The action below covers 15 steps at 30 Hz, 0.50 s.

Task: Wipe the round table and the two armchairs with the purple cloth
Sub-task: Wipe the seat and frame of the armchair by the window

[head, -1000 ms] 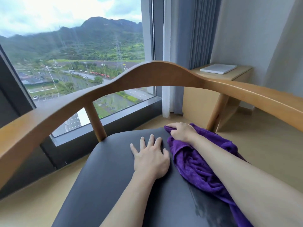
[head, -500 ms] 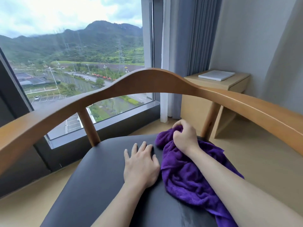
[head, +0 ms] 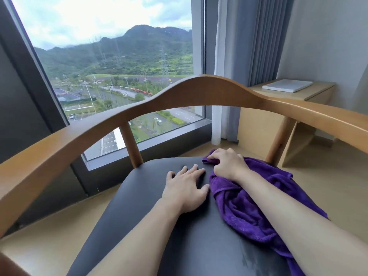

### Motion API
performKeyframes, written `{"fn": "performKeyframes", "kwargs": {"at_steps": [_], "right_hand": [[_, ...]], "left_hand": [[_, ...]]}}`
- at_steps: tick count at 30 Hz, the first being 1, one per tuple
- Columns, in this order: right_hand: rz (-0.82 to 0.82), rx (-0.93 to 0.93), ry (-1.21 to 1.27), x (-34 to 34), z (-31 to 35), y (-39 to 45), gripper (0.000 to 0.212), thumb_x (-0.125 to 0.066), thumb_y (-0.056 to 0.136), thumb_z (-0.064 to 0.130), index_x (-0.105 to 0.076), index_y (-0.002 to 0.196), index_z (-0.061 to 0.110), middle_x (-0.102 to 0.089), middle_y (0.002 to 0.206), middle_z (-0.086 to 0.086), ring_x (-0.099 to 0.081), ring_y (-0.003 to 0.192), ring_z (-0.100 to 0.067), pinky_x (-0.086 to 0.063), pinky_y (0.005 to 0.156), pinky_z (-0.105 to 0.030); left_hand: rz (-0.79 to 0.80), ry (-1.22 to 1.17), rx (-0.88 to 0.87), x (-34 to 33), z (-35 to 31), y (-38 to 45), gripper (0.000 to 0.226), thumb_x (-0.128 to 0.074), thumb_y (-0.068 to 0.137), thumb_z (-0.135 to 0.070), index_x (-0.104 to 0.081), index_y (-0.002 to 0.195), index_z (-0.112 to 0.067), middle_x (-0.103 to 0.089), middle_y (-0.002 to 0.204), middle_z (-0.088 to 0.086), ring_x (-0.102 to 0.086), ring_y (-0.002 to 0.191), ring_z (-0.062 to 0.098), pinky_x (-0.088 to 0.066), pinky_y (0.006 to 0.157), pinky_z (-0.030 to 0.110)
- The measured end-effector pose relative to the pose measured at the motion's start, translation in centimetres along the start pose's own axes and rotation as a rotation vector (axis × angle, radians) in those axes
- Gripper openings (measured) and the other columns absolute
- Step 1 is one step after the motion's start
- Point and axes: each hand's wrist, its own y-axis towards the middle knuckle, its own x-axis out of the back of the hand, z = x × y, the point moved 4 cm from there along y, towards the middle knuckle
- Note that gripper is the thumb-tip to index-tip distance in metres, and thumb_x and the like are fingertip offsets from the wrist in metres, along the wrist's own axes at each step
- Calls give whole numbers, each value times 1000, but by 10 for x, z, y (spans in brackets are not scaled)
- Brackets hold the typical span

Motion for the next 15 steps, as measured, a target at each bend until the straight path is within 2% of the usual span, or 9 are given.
{"fn": "performKeyframes", "kwargs": {"at_steps": [3,6,8,10,11,12,14,15], "right_hand": [[15,100,90,6,-4,-20,45,-54,77,12,-74,113,31,-61,121,16,-50,114,-18,-42,102,-34],[-6,154,185,15,-8,-38,40,-44,60,18,-75,78,36,-68,93,18,-61,93,-12,-48,83,-25],[-108,108,249,22,-8,-28,35,-41,56,19,-71,63,35,-70,80,16,-62,84,-13,-46,75,-24],[-304,34,361,31,-7,-6,33,-47,63,15,-74,74,30,-73,88,10,-63,91,-17,-45,81,-25],[-380,11,427,33,-4,7,36,-51,68,13,-76,90,27,-72,102,4,-63,100,-20,-44,86,-26],[-381,-1,466,32,0,20,44,-54,72,13,-73,110,23,-68,118,0,-59,112,-22,-41,94,-26],[-114,-19,379,11,13,42,62,-53,78,26,-55,140,23,-52,146,-4,-47,133,-25,-31,111,-32],[51,-47,229,-5,19,48,65,-49,81,35,-49,145,29,-46,153,-2,-42,139,-26,-26,117,-40]], "left_hand": [[-14,-16,-74,6,19,-6,66,-40,91,-62,-34,152,-35,-23,162,-15,-16,149,2,-11,119,33],[-136,-27,-75,5,23,-9,65,-39,89,-63,-41,148,-34,-31,159,-16,-20,147,-1,-12,118,30],[-173,-33,-62,2,24,-7,60,-39,90,-59,-44,145,-34,-33,158,-16,-20,147,2,-11,118,30],[-196,-44,-55,2,27,-6,56,-39,91,-55,-46,142,-35,-35,157,-16,-20,146,6,-9,117,30],[-204,-54,-51,1,29,-6,54,-38,90,-53,-47,141,-36,-36,156,-16,-21,146,7,-9,117,29],[-210,-63,-48,1,30,-6,53,-38,90,-52,-48,140,-36,-37,155,-17,-21,146,6,-9,117,29],[-215,-80,-49,-1,32,-5,52,-37,89,-50,-48,139,-37,-37,155,-17,-20,146,6,-9,118,29],[-213,-84,-49,-2,32,-4,52,-37,89,-48,-48,139,-37,-37,155,-17,-20,147,6,-8,118,29]]}}
